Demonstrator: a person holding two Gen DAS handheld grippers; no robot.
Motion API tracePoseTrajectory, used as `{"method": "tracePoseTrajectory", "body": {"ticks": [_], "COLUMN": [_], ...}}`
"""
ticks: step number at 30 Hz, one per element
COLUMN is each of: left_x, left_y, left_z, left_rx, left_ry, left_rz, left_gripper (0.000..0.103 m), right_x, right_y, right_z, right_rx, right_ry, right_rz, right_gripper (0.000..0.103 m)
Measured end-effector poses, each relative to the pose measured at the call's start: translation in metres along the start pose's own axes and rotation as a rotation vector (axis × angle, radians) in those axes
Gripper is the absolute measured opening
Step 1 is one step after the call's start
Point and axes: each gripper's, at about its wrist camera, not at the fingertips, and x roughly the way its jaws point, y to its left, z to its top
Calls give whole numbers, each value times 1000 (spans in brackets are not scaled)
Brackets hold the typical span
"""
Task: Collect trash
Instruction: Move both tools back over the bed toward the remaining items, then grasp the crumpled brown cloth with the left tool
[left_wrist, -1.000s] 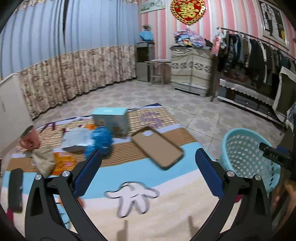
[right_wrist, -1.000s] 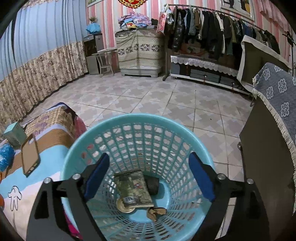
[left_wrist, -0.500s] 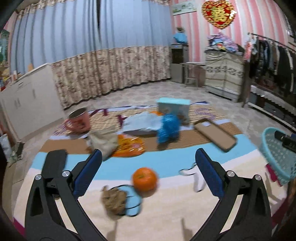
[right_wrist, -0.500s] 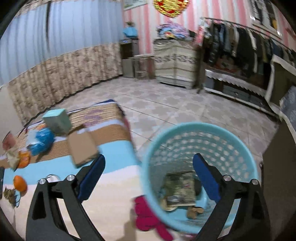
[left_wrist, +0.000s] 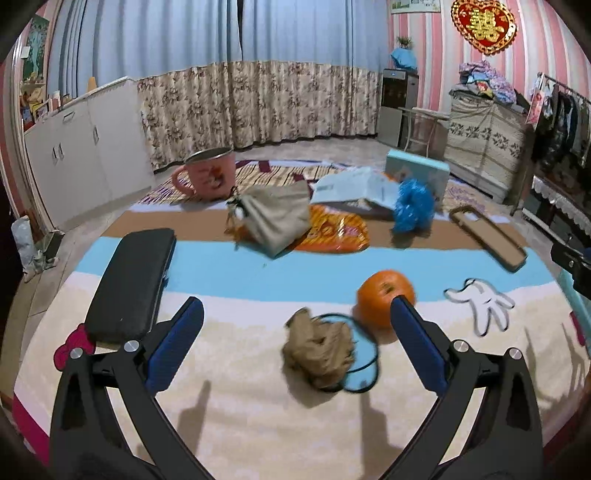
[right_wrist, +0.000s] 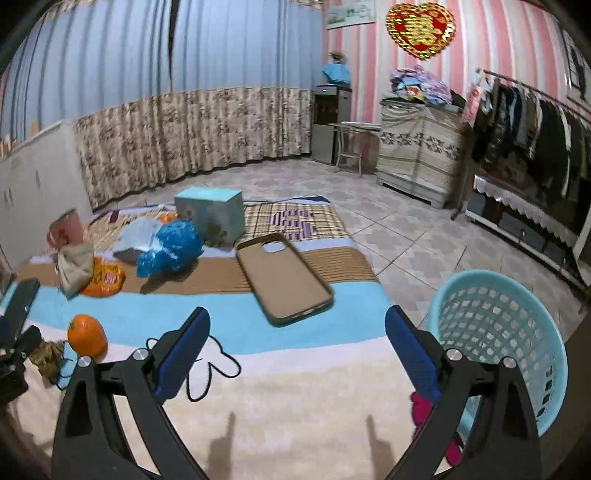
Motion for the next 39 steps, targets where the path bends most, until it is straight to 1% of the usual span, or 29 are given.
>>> {"method": "tracePoseTrajectory", "body": {"ticks": [3,4,8,13,16,18,19,21,22,23,24,26,28,31,33,35,39], "left_x": [7,9,22,25,29,32,33,37,39,40,41,41,38,33,29,26,21], "left_y": [6,7,11,10,3,-3,-4,-4,-3,-1,1,3,7,17,20,24,38], "left_z": [-4,-5,-6,-8,-8,-8,-9,-9,-9,-9,-9,-7,-2,10,23,35,56], "left_rx": [-13,-18,-34,-43,-6,21,26,23,17,5,-4,-4,4,-25,-6,7,-8], "left_ry": [33,43,97,119,140,159,166,186,194,203,207,202,179,142,102,71,25], "left_rz": [-17,-22,-46,-76,-96,-110,-117,-134,-142,-154,-166,-174,-146,-137,-76,-39,-27], "left_gripper": [97,97,97,97,89,77,74,59,54,47,45,43,43,43,43,43,43], "right_x": [7,11,20,31,34,36,36,36,36,36,36,35,35,33,29,25,16], "right_y": [1,1,-7,-13,-12,-10,-10,-7,-5,-3,-1,3,10,28,44,58,90], "right_z": [-3,-4,-6,-5,-4,-3,-3,-2,-1,-1,-1,-1,0,2,4,5,6], "right_rx": [-9,-5,26,74,90,83,79,68,65,62,60,54,43,19,-7,-27,-72], "right_ry": [6,21,30,61,63,63,63,61,61,60,61,59,58,55,48,41,30], "right_rz": [0,0,16,35,40,37,36,36,36,39,41,44,49,64,83,105,160], "right_gripper": [94,94,94,94,94,94,94,94,94,94,94,94,94,94,94,94,94]}}
